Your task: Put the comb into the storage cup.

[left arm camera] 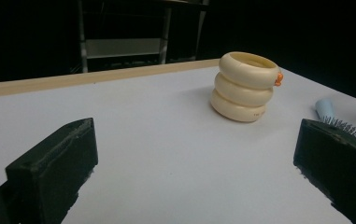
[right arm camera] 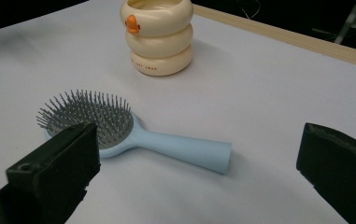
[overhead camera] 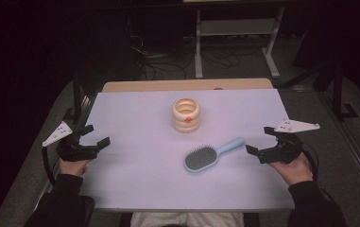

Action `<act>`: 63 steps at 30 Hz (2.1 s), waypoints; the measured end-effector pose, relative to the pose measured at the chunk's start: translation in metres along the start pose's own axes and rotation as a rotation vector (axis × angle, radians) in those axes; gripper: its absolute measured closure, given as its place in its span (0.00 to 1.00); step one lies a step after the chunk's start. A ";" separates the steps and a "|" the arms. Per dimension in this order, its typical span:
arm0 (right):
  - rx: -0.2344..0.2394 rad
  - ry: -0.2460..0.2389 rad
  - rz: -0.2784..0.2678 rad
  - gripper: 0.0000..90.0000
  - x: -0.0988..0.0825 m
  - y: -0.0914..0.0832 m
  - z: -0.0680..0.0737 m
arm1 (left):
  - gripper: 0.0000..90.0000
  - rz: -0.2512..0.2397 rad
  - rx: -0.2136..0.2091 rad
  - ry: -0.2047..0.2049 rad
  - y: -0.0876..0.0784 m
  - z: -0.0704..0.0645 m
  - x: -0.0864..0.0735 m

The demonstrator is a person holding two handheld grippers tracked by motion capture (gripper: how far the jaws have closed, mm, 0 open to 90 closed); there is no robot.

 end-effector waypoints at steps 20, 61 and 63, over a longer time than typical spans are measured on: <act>0.041 -0.041 0.079 0.00 0.020 0.019 0.001 | 0.00 0.000 -0.004 0.015 0.002 -0.002 -0.002; 0.060 -0.093 0.232 0.00 0.044 0.070 -0.027 | 0.00 0.021 -0.009 0.018 0.006 -0.001 -0.003; 0.061 -0.089 0.234 0.00 0.042 0.073 -0.029 | 0.00 0.021 -0.010 0.018 0.006 -0.001 -0.003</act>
Point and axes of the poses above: each handheld gripper's, and its own axes: y roughly forward along the jaws, x roughly out of its top, z roughly to its left, the point moved 6 cm from there along y, roughly forward along the jaws
